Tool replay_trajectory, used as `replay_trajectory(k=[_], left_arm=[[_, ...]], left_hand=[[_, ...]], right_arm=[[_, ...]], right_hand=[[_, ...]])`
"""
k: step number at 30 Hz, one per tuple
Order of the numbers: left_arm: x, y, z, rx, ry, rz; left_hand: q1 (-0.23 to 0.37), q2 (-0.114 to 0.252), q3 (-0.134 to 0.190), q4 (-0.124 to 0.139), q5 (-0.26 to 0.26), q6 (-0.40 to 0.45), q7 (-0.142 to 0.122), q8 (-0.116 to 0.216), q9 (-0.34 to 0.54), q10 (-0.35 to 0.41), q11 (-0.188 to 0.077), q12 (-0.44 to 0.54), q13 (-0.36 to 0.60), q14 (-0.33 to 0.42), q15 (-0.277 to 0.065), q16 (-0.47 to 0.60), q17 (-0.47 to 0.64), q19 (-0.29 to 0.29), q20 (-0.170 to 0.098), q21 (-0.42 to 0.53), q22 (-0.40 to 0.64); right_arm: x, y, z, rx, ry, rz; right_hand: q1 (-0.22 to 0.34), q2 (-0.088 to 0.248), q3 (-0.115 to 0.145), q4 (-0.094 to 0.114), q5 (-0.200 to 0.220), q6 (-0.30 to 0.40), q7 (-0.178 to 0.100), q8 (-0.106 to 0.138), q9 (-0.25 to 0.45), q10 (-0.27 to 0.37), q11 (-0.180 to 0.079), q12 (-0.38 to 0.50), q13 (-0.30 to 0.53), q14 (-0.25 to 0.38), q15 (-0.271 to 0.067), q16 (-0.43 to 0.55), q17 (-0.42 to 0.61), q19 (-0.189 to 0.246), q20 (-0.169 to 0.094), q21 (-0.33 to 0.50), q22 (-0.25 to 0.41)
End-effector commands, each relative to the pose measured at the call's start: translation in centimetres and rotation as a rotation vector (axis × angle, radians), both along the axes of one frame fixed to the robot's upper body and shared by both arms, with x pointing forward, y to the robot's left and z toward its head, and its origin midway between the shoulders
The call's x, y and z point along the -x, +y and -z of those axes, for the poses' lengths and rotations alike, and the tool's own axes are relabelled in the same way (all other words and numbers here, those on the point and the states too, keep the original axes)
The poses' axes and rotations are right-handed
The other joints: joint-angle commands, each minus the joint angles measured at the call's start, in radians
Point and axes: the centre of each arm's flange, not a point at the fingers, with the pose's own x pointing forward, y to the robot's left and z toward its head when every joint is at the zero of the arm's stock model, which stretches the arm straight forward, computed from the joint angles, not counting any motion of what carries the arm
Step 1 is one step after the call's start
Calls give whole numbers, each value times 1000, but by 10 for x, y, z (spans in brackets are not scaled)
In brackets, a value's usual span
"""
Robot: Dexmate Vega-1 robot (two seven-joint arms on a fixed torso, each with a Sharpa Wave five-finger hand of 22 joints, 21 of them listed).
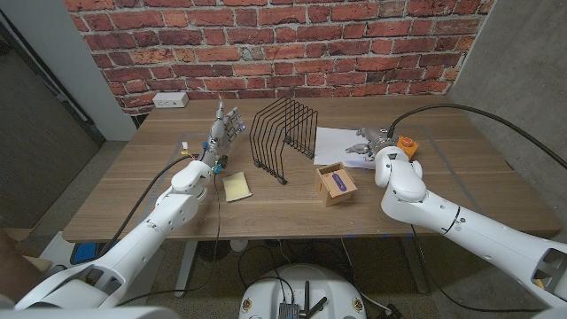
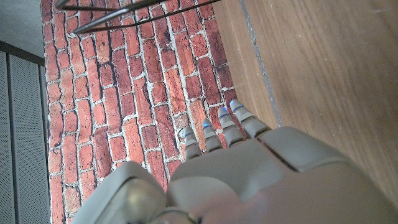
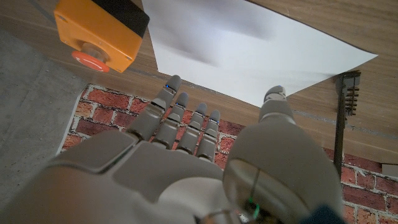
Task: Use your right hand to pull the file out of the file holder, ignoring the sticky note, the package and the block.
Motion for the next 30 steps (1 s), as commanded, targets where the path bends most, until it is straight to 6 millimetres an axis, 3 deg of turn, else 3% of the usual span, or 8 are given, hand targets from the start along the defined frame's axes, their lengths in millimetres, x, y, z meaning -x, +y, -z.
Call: replay_trajectory(k=[1, 21, 30], left_arm=[[0, 0, 0, 0, 1, 0], [0, 0, 0, 0, 1, 0], [0, 0, 0, 0, 1, 0]], left_hand=[[1, 12, -5, 3, 7, 4, -5, 7, 3, 2, -8, 7, 5, 6, -4, 6, 3, 5, 1, 8, 6], [1, 12, -5, 3, 7, 5, -5, 8, 3, 1, -6, 6, 5, 7, -4, 7, 3, 7, 1, 9, 6], [1, 12, -5, 3, 7, 4, -5, 7, 3, 2, -9, 7, 5, 7, -4, 7, 3, 6, 2, 9, 6]], right_arm=[[2, -3, 1, -121, -39, -54], [5, -21, -6, -353, -138, -190], [-4, -32, -9, -473, -181, -300]], right_hand=[[-17, 4, 0, 7, 9, -8, 0, 3, -1, -13, -2, 1, 1, -10, -70, 6, 0, -6, -32, 0, 3], [-39, 25, -1, 15, 8, -36, -7, 5, -3, -46, 6, 4, -3, -47, -57, 7, -13, -38, -27, -3, 1], [-70, 43, -3, 31, 5, -48, -7, 6, -4, -69, 6, 4, -6, -71, -53, 7, -20, -60, -28, -5, 0]])
